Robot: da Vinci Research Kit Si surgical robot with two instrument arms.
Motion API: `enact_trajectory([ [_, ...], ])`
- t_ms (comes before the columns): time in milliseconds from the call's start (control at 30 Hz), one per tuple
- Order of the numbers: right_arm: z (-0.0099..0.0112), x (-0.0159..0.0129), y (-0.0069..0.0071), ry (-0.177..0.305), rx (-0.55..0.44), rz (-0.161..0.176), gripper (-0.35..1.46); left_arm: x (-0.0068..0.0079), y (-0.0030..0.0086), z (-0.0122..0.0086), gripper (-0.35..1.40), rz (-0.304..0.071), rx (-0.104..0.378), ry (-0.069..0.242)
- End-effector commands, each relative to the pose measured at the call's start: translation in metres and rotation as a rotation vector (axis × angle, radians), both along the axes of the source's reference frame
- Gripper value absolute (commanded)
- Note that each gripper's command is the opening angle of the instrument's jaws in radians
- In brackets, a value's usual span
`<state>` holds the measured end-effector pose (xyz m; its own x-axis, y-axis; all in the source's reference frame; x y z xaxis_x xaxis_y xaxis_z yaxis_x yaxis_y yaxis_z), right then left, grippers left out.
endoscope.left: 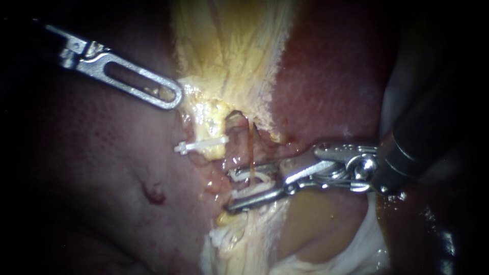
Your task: Clipping second clip right tube
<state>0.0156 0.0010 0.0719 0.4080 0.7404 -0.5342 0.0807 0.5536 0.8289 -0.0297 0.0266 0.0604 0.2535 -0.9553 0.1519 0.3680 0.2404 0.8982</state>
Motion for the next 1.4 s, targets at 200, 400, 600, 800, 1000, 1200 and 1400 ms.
enact_trajectory([
  [200,-0.0016,-0.0001,-0.0001,0.051,0.030,-0.007,0.49,0.0000,0.0000,0.0000,-0.35,0.000,0.000,0.000],
  [400,-0.0033,0.0002,-0.0008,0.127,0.087,-0.019,0.49,0.0000,0.0000,0.0000,-0.35,0.000,0.000,0.000],
  [600,-0.0047,0.0005,-0.0014,0.177,0.123,-0.040,0.49,0.0000,0.0000,0.0001,-0.35,0.000,0.000,0.000],
  [800,-0.0062,0.0006,-0.0014,0.215,0.143,-0.044,0.49,0.0000,0.0000,0.0001,-0.35,0.000,0.000,0.000],
  [1000,-0.0068,0.0005,-0.0008,0.230,0.153,-0.040,0.48,0.0000,0.0000,0.0001,-0.35,0.000,0.000,0.000],
  [1200,-0.0060,0.0002,-0.0004,0.224,0.150,-0.027,0.45,0.0000,0.0000,0.0001,-0.35,0.000,-0.001,0.000],
  [1400,-0.0053,-0.0002,0.0001,0.219,0.147,-0.018,0.43,0.0000,0.0000,0.0001,-0.35,0.001,-0.001,0.000],
])
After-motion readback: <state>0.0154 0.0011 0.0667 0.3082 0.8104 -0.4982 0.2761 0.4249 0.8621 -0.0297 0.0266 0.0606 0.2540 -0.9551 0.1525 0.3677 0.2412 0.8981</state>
